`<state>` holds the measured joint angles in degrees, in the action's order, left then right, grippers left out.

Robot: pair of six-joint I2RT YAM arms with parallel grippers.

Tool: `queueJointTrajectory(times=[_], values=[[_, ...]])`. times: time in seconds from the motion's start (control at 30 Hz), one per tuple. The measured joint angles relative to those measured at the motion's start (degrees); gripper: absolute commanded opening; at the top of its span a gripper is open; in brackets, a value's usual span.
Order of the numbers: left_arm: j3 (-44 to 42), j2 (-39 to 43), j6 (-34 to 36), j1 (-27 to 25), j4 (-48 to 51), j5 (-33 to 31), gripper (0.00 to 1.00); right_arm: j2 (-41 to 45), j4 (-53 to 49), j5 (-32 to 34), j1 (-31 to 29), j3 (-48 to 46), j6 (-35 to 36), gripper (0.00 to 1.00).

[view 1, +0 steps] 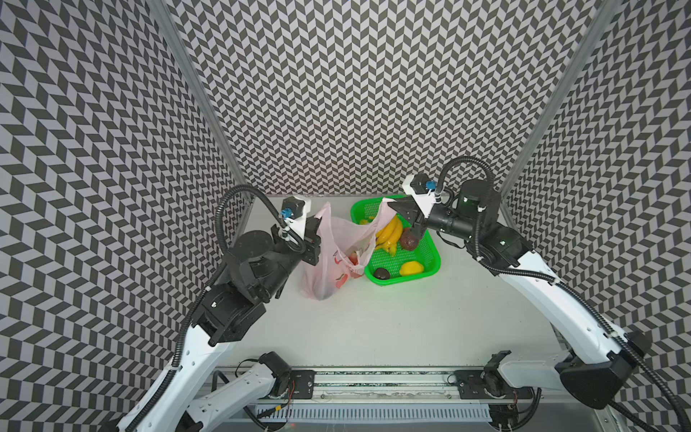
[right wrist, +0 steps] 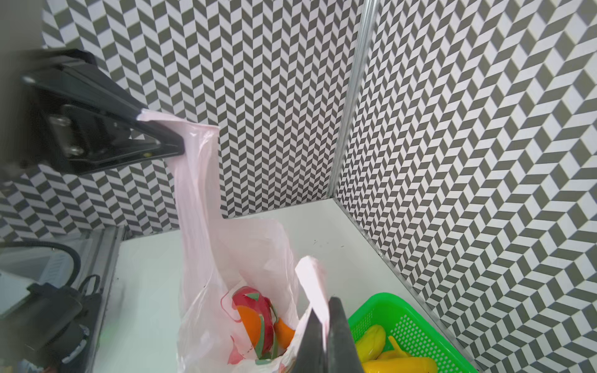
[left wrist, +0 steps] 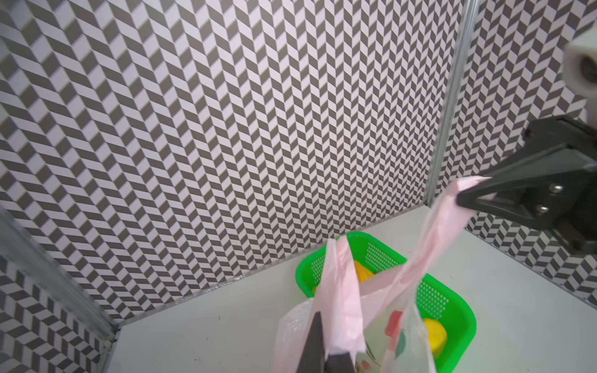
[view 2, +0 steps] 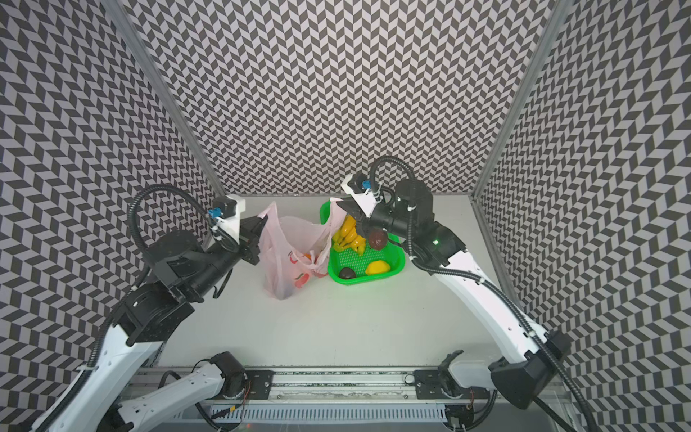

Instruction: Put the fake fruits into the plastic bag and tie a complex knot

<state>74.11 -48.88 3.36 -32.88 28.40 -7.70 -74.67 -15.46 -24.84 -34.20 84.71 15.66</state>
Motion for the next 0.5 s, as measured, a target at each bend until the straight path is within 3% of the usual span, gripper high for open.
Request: queueJointTrajectory(times=[0.27,0.5], values=[[7.5,-6.0,0.4,18.5,0.4,14.1,0.00,6.1,-3.6,1.1,0.0,0.3,-7.2,0.00],[5.0,-10.8,-2.1,21.0,-3.9,24.8,0.00,8.7,-6.6,4.8,0.2,-2.7,-10.4,0.00]])
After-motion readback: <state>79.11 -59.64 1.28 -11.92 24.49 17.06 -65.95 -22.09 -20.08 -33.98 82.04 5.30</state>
